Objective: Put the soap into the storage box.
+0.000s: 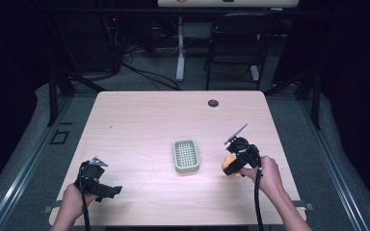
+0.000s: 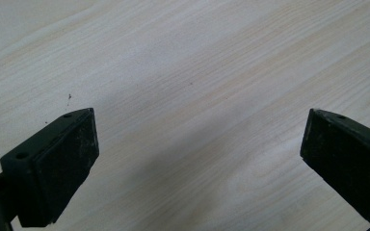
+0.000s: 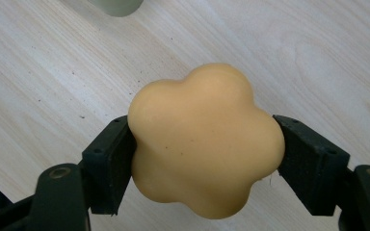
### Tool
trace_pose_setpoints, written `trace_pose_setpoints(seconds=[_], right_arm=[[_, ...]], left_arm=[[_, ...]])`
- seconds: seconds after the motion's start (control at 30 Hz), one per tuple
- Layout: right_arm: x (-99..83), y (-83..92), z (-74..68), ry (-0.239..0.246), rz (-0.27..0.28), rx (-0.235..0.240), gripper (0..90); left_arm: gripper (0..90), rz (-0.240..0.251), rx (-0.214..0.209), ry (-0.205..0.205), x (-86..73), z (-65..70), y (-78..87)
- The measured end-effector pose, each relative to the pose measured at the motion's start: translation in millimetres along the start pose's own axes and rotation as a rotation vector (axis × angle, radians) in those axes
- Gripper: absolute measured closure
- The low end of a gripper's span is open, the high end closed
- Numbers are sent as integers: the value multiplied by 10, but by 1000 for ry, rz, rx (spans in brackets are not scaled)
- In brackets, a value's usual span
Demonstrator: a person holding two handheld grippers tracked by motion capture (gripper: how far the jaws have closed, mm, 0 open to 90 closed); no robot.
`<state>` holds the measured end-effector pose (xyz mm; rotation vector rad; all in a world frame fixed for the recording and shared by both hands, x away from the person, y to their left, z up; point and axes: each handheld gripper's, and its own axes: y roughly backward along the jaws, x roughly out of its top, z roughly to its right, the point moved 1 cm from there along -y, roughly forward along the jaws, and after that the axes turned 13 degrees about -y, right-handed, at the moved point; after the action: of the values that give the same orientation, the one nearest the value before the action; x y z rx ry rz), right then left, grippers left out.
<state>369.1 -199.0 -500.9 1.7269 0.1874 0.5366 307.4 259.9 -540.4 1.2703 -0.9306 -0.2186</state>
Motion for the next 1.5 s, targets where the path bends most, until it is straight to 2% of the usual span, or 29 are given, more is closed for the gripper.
trace_pose_setpoints(seconds=[0.27, 0.33, 0.77, 0.9, 0.93, 0.97, 1.0, 1.03, 1.07, 1.17, 1.23, 1.27, 1.5], right_arm=[[85, 20, -58, 31, -6, -13, 264], [98, 15, -80, 23, 7, 2, 264], [217, 35, -177, 53, 1, 0, 264], [266, 40, -213, 58, 10, 1, 264], [263, 23, -237, 32, 47, 14, 264], [291, 59, -236, 56, 13, 5, 264], [307, 75, -240, 68, 10, -5, 264], [317, 79, -258, 57, 23, 11, 264], [336, 94, -260, 72, 15, 2, 264], [385, 78, -289, 67, 21, 15, 264], [423, 76, -308, 79, 5, 1, 264], [434, 67, -329, 68, 19, 6, 264], [574, 50, -417, 93, 13, 14, 264]], left_arm=[[1, -1, 0, -1, -1, -3, -1], [1, -1, 0, -1, -1, -4, -1], [1, -4, 1, -1, -1, -1, -4], [1, -3, 3, -1, 3, 7, 1], [1, -1, 5, -4, 4, 11, 2], [1, -1, 3, -6, 4, 12, 5], [1, 1, 3, -2, 3, 12, 2], [1, -2, 0, -2, 1, 4, 0], [1, -3, 1, 0, 0, -1, -6], [1, -4, -2, -1, 8, -1, -8], [1, -2, -2, -7, 9, 12, -4], [1, -2, 1, -8, 8, 14, -5], [1, -5, -3, -6, 12, 7, -11]])
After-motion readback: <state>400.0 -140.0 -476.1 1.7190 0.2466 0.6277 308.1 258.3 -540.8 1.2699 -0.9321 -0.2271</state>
